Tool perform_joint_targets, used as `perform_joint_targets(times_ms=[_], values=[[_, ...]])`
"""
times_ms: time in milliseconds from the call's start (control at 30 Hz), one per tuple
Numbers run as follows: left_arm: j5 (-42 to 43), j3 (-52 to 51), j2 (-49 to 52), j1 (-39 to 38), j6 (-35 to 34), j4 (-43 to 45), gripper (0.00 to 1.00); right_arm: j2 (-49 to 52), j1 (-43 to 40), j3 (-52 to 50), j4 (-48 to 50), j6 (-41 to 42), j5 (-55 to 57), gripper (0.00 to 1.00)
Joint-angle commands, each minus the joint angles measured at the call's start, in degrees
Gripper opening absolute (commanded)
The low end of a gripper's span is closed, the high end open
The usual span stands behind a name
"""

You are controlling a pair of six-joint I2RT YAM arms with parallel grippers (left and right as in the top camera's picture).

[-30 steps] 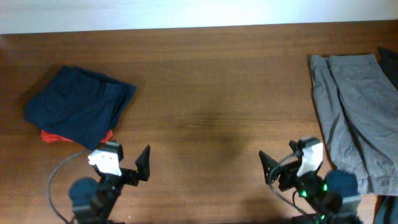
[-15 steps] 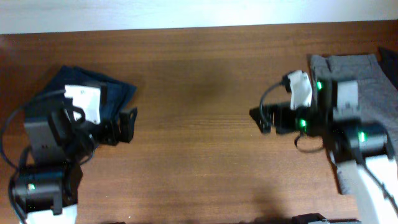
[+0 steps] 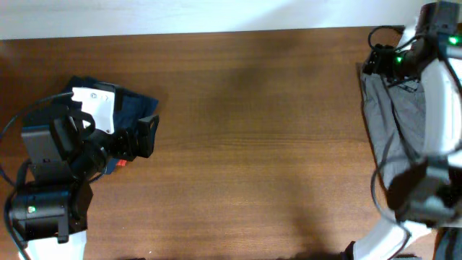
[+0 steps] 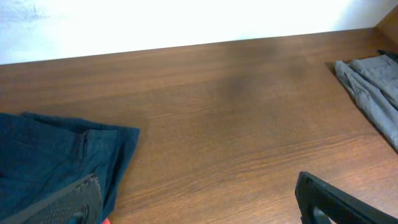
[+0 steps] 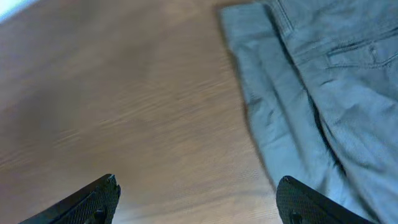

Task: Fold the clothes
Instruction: 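Reach the right gripper to the grey shorts and grasp them, then drag the grey shorts with the right gripper to the table center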

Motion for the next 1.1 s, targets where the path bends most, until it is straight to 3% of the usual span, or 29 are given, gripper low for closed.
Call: perform_joint_targets(times_ms=[0, 333, 633, 667, 700, 733, 767, 933, 1067], values=[[0.9, 1.2, 0.9, -0.2, 1.3, 0.1, 0.99, 6.8, 0.3, 0.9, 2.0, 1.3, 6.8, 0.85], [1.1, 1.2, 3.6, -0.2, -1.1, -0.3, 0.99, 19.8, 0.3, 0.9, 12.4, 3.3, 11.0, 0.77], [1.1, 1.2, 3.7, -0.2, -1.3, -0.8, 0.99, 25.3, 0.2, 0.9, 14.4, 3.3, 15.5, 0.58], [1.1, 1.2, 3.7, -0.2, -1.3, -0.8, 0.99, 25.5, 0.2, 0.9, 14.3, 3.3, 15.5, 0.5], [1.1, 1.2, 3.7, -0.2, -1.3, -0.8, 0.99, 25.7, 0.2, 0.9, 14.0, 3.3, 15.4, 0.34], [1.1, 1.2, 3.7, -0.2, -1.3, -0.8, 0.99, 25.8, 0.2, 0.8, 13.4, 3.3, 15.2, 0.09], [1.1, 1.2, 3.7, -0.2, -1.3, -0.8, 1.0, 25.7, 0.3, 0.9, 13.2, 3.3, 15.2, 0.04], [1.1, 1.2, 3.7, -0.2, -1.3, -0.7, 0.99, 20.0, 2.2, 2.3, 11.5, 1.8, 13.2, 0.04], [1.1, 1.2, 3.7, -0.2, -1.3, -0.4, 0.99, 11.2, 5.5, 3.6, 11.3, -4.8, 3.4, 0.04]])
